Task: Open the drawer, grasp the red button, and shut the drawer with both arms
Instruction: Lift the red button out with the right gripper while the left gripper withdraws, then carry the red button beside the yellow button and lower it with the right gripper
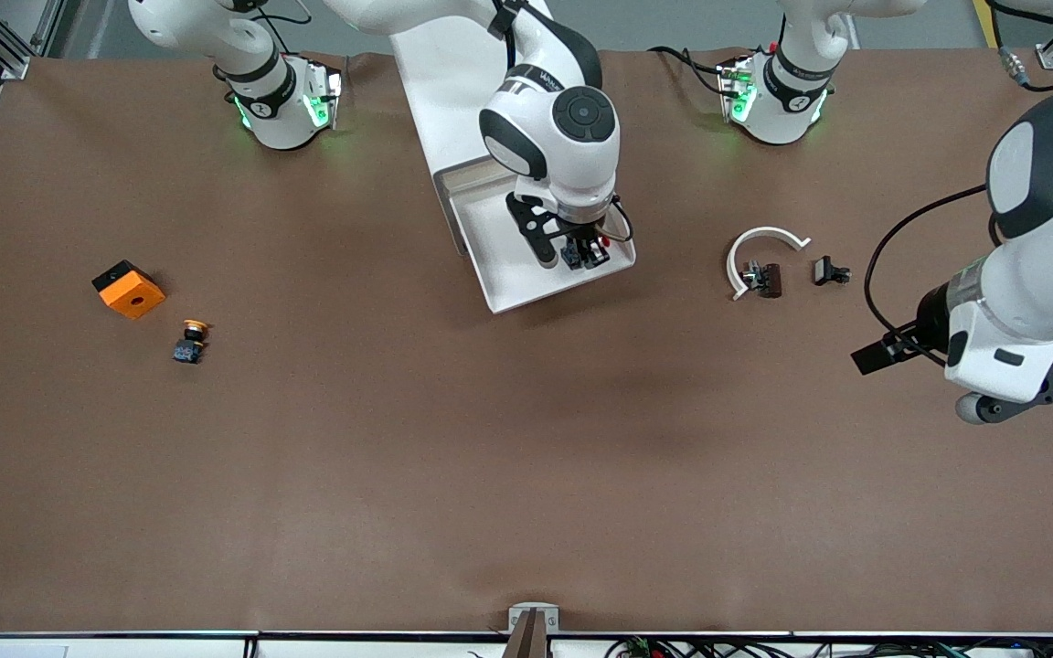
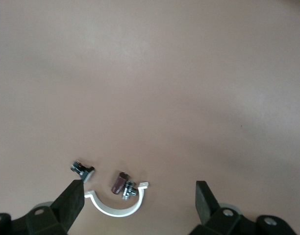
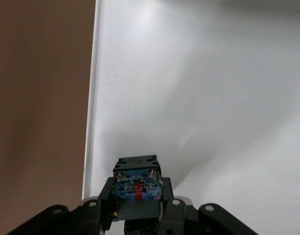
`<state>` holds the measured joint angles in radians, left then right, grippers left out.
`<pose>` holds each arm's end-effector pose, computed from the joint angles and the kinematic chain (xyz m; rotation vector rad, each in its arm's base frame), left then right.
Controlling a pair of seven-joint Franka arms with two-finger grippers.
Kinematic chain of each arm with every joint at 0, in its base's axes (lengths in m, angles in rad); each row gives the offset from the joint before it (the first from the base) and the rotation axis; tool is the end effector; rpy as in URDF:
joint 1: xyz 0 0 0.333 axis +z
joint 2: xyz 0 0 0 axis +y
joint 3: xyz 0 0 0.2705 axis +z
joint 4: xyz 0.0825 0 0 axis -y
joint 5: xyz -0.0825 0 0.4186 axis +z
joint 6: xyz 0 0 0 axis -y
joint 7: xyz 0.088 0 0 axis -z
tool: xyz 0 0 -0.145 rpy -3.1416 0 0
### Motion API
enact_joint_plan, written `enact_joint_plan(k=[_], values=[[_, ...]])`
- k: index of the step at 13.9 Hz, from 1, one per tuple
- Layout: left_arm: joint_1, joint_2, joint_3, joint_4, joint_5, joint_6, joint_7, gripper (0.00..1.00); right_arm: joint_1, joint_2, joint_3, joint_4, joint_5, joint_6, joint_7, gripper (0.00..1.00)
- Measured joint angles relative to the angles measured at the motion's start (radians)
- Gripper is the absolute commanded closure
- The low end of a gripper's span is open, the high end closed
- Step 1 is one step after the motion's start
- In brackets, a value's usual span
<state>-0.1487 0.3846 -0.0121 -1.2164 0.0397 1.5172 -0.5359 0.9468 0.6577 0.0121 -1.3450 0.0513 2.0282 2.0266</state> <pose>0.6669 -0.1009 0.4709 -3.0240 -0.5757 0.1028 0.4206 0.6053 0.2538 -2.6583 1.6160 0.0802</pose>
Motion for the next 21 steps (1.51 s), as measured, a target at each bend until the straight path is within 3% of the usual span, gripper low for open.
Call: enact_joint_plan(k=[4, 7, 13, 17, 21], values=[[0.038, -0.093, -0.001, -0.015, 0.002, -0.023, 0.099, 0.00, -0.030, 0.000, -0.012, 0.066, 0.065, -0.024, -0.037, 1.00], [0.080, -0.158, -0.003, -0.038, 0.002, -0.042, 0.234, 0.00, -0.097, -0.003, -0.014, 0.146, 0.127, -0.143, -0.247, 1.00], [0.125, -0.340, -0.008, -0.283, 0.002, -0.030, 0.271, 0.00, -0.229, -0.058, -0.023, 0.173, 0.131, -0.295, -0.816, 1.00], [0.146, -0.457, -0.030, -0.431, 0.002, 0.010, 0.306, 0.00, -0.331, -0.140, -0.033, 0.085, 0.095, -0.372, -1.172, 1.00], [0.153, -0.497, -0.089, -0.468, 0.002, 0.022, 0.307, 0.00, -0.434, -0.260, -0.036, -0.098, 0.065, -0.315, -1.417, 1.00]])
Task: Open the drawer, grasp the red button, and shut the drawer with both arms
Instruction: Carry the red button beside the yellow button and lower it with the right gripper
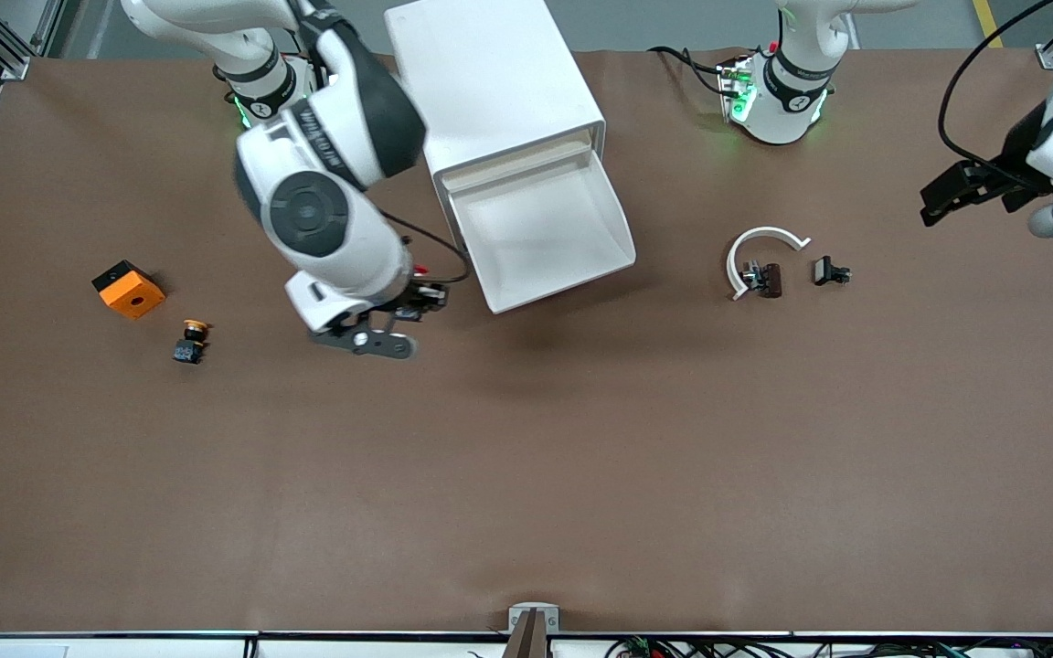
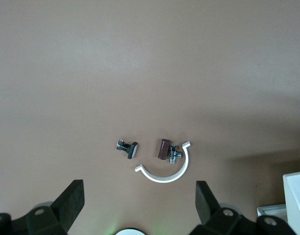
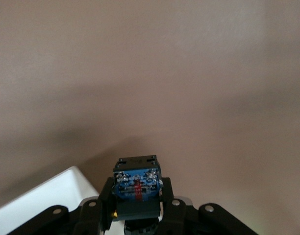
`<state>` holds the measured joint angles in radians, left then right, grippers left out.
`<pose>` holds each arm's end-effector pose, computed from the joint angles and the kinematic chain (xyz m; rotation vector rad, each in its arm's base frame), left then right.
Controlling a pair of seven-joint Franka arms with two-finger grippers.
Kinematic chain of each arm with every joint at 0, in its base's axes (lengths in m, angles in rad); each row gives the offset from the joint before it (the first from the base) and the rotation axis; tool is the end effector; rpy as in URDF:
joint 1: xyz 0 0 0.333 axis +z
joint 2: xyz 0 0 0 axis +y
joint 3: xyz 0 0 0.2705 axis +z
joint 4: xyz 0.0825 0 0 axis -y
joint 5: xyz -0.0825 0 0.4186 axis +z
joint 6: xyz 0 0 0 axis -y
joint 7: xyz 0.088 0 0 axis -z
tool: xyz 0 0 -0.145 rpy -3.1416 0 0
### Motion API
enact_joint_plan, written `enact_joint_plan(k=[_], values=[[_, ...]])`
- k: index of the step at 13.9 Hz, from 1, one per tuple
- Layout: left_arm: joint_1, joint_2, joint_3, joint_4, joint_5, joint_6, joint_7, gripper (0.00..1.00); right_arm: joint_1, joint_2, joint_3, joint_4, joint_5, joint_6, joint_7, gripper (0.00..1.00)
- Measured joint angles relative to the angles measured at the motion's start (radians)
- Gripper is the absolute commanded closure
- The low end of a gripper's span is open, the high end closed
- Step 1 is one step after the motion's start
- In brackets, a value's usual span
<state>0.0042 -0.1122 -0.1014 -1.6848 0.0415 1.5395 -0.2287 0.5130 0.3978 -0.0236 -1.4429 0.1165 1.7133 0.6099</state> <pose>0.5515 -0.0497 0.5448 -3.0770 -0.2048 0.0380 0.5882 0.3323 0.3641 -3.1003 0.2223 0.2542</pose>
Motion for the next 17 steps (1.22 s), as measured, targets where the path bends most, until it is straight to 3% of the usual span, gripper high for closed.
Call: enact_joint_plan(k=[5, 10, 17], values=[[0.011, -0.020, -0.002, -0.016, -0.005, 0.028, 0.053, 0.00, -0.096, -0.161, 0.000, -0.272, -0.052, 0.147, -0.149, 1.00], [0.071, -0.020, -0.022, -0.016, -0.024, 0.038, 0.054, 0.00, -0.187, -0.236, -0.001, -0.590, -0.102, 0.451, -0.158, 1.00], [0.097, 0.013, -0.036, 0.018, -0.024, 0.044, 0.056, 0.00, -0.344, -0.261, 0.000, -0.806, -0.121, 0.721, -0.254, 1.00]])
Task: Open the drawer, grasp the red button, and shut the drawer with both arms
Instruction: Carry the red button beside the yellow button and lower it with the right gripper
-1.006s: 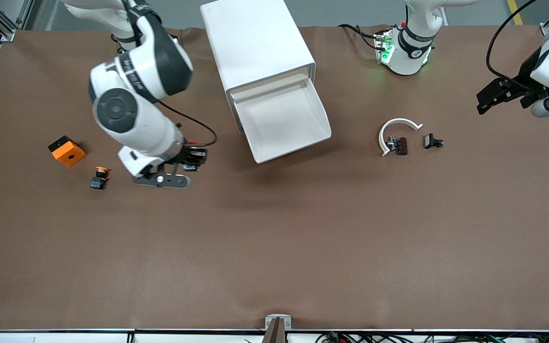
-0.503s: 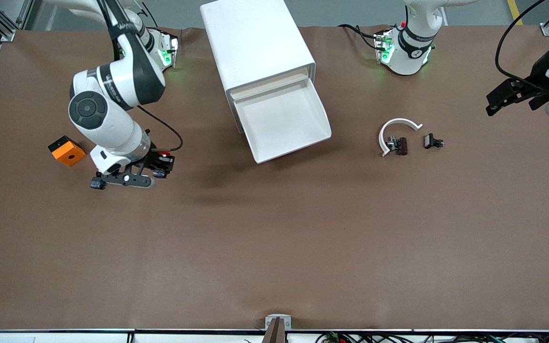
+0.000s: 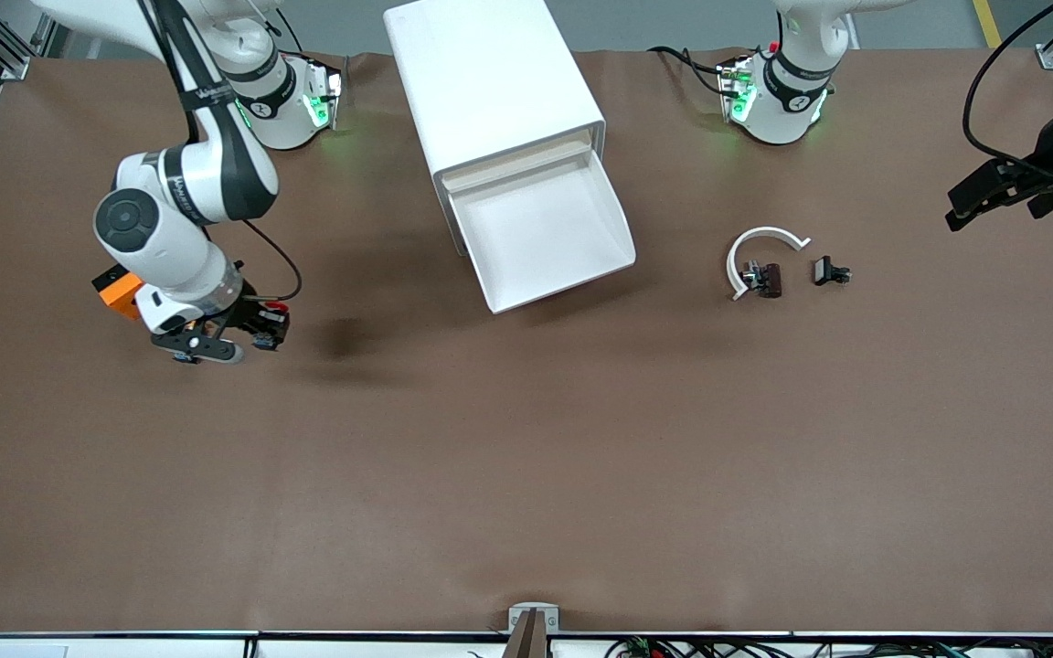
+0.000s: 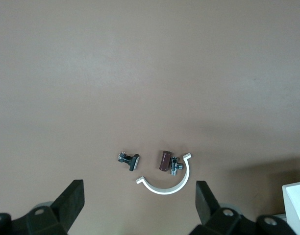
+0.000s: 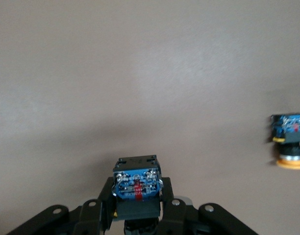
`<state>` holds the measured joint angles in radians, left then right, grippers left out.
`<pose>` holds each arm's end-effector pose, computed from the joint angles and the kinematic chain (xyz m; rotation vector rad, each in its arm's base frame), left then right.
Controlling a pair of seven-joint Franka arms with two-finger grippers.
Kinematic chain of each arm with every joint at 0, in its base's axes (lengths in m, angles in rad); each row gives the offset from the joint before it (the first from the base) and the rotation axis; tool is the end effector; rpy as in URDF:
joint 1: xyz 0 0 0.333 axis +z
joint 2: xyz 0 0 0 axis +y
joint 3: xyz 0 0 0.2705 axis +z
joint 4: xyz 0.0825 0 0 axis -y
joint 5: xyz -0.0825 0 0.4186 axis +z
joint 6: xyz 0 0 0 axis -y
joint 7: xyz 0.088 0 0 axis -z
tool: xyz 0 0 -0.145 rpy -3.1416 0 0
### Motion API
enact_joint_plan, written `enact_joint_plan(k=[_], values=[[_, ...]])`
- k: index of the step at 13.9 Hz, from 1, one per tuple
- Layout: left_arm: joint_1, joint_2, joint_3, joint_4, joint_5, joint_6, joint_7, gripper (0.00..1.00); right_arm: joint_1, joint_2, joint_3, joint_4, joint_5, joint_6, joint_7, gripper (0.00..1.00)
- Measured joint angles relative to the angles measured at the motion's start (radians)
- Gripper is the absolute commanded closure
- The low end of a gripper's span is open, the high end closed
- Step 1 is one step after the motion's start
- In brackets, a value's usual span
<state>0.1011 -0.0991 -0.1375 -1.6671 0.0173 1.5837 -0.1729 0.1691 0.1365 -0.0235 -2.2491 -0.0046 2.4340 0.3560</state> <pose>0.5638 -0.0206 0.5499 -3.1050 -0.2130 -0.0279 0.5548 0.0809 0.2012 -3.1180 0.3234 -0.0760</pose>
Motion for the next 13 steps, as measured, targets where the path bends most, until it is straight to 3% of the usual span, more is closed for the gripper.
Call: enact_joint_plan(k=[5, 13], values=[[0.000, 0.020, -0.007, 0.037, 0.000, 0.000, 0.000, 0.00, -0.109, 0.023, 0.000, -0.097, 0.000, 0.161, -0.113, 1.00], [0.005, 0.032, -0.007, 0.042, -0.001, -0.003, 0.000, 0.00, -0.173, 0.178, 0.000, -0.104, 0.000, 0.325, -0.167, 1.00]])
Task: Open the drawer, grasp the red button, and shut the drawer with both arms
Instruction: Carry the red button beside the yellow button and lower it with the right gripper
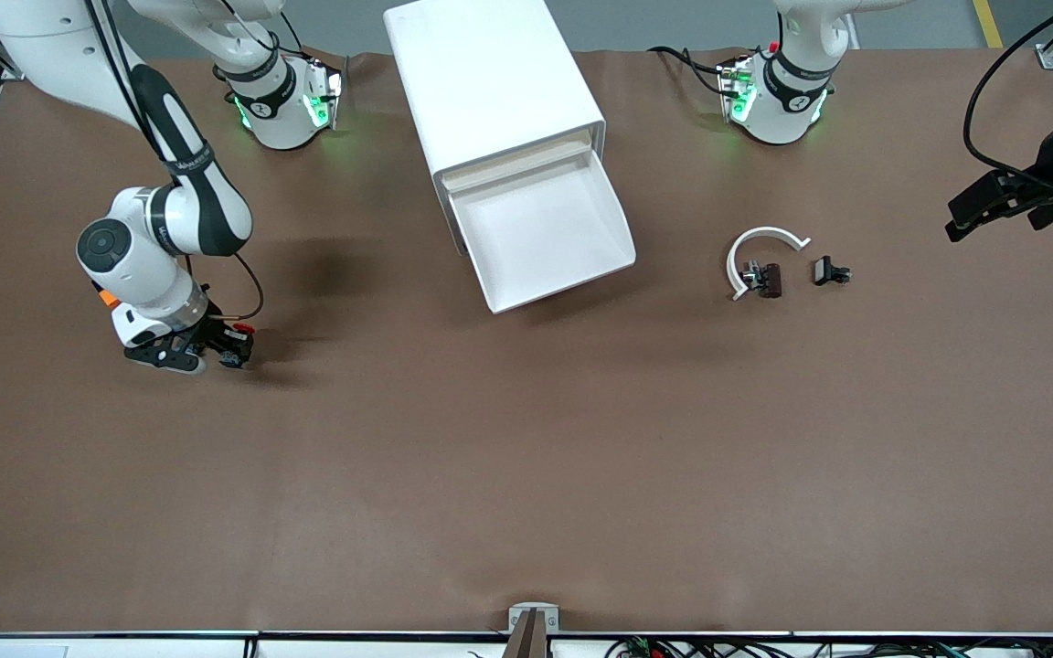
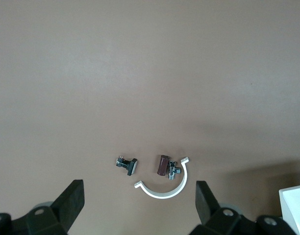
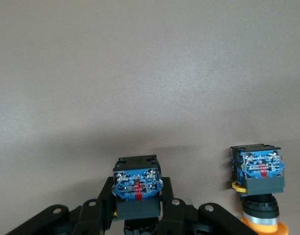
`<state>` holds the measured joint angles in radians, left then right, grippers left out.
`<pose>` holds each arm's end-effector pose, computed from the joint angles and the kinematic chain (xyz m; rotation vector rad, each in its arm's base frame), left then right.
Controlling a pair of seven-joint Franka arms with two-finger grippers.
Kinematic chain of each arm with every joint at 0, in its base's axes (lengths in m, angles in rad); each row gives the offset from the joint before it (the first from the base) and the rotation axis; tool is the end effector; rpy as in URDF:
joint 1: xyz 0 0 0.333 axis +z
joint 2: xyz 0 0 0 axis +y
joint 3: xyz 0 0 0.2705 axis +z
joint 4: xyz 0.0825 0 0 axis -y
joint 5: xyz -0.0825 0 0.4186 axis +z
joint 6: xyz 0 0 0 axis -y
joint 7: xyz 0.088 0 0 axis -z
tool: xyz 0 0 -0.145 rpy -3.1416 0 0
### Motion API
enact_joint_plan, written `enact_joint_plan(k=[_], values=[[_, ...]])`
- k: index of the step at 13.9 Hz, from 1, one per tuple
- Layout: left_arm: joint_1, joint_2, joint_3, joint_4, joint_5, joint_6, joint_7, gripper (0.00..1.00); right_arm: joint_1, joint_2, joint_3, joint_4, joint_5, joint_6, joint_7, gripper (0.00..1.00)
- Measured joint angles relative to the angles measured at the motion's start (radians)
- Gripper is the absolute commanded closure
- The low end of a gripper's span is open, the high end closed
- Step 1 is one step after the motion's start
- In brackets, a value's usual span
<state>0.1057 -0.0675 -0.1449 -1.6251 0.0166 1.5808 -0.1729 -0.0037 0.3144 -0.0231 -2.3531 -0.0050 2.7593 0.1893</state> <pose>0.5726 -0.0220 0.5532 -3.1106 -0.2086 -0.0392 0.5273 -0.0151 0.0937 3.1193 -0.3289 0.1449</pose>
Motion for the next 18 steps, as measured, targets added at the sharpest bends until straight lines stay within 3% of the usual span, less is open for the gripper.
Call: enact_joint_plan(k=[9, 10, 11, 16, 18], values=[[-0.004, 0.032, -0.025, -0.001, -0.002, -0.019, 0.016, 0.00, -0.002, 0.044, 0.003, 0.000, 0.000, 0.015, -0.002, 1.00], [-0.004, 0.042, -0.032, -0.001, -0.003, -0.016, 0.016, 0.00, -0.002, 0.044, 0.003, 0.000, 0.000, 0.015, -0.002, 0.64], [-0.005, 0.056, -0.041, 0.000, -0.003, -0.006, 0.016, 0.00, -0.002, 0.045, 0.003, 0.001, 0.000, 0.014, -0.002, 0.03], [-0.053, 0.151, -0.088, 0.002, -0.004, 0.066, 0.013, 0.00, -0.007, 0.045, 0.003, 0.012, 0.000, 0.008, -0.002, 0.00], [-0.091, 0.193, -0.093, 0.004, -0.004, 0.094, -0.013, 0.00, -0.009, 0.035, 0.003, 0.044, 0.000, -0.060, -0.002, 0.00]])
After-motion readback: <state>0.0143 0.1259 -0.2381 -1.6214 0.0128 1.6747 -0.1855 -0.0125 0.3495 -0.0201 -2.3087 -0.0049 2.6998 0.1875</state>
